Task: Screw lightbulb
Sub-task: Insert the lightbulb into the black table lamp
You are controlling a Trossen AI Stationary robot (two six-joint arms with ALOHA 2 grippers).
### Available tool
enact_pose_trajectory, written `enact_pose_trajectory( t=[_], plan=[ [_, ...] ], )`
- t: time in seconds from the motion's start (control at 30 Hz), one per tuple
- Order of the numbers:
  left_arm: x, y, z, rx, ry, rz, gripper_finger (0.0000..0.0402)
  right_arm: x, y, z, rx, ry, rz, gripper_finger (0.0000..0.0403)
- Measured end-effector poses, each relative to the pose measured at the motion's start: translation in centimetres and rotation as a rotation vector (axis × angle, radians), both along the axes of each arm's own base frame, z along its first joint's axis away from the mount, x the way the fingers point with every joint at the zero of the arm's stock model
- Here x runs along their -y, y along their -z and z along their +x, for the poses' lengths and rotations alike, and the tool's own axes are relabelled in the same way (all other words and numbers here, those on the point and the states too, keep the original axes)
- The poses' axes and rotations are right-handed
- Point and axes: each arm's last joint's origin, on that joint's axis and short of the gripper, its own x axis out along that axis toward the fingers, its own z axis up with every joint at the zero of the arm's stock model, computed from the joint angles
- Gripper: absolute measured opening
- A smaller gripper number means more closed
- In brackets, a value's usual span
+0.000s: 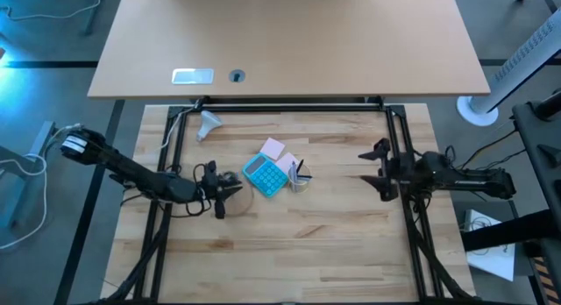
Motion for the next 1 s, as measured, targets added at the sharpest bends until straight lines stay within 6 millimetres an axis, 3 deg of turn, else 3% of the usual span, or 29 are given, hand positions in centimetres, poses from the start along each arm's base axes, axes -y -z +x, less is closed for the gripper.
enact_pose_trajectory(
  t=[0.17,0.53,0.7,0.87,1.0],
  plan=[
    [-0.1,0.4,-0.3,-0.047,-0.020,-0.065,0.0110,0.0,-1.1,-0.5,0.125,-0.056,0.137,0.0309],
    [-0.2,0.0,-1.3,-0.130,0.045,-0.120,0.0176,0.0,-1.4,-0.6,0.155,-0.057,0.134,0.0309],
    [-0.3,-1.9,-1.4,-0.322,-0.001,-0.097,0.0196,0.0,-1.4,-0.6,0.154,-0.056,0.135,0.0309],
    [-0.3,-4.4,-1.2,-0.389,-0.006,-0.015,0.0199,0.0,-1.4,-0.6,0.153,-0.054,0.132,0.0309],
    [-0.3,-4.5,-1.1,-0.422,-0.035,0.022,0.0199,0.0,-1.4,-0.5,0.151,-0.053,0.132,0.0309]
  ],
)
